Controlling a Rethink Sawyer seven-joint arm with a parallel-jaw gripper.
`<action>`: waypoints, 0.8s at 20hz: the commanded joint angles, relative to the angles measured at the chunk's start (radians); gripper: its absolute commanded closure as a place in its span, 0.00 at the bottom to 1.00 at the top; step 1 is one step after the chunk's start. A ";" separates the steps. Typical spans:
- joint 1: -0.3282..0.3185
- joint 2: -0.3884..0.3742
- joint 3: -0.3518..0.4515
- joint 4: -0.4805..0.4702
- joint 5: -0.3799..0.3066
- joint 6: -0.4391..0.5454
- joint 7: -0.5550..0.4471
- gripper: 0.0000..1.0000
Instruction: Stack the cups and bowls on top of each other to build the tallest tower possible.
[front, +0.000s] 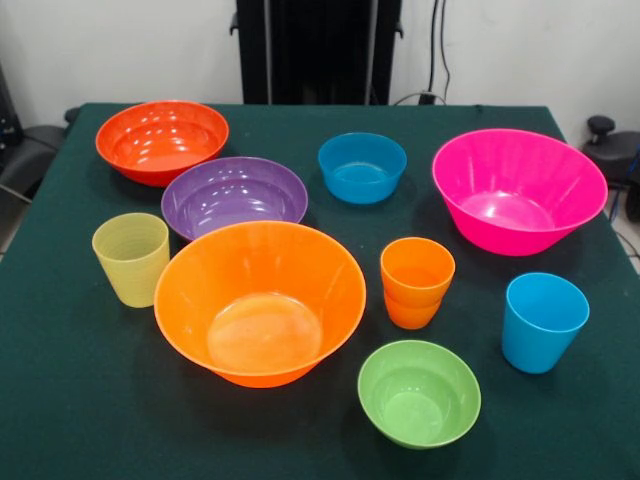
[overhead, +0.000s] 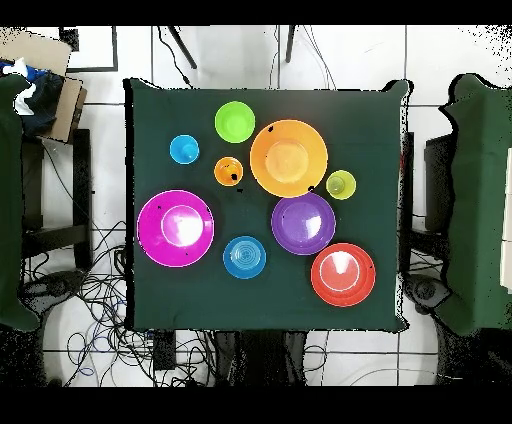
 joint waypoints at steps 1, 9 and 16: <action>-0.038 -0.018 0.150 0.111 -0.096 0.031 -0.015 1.00; -0.047 -0.032 0.173 0.129 -0.110 0.014 -0.010 1.00; -0.056 -0.043 0.187 0.132 -0.128 0.012 -0.007 1.00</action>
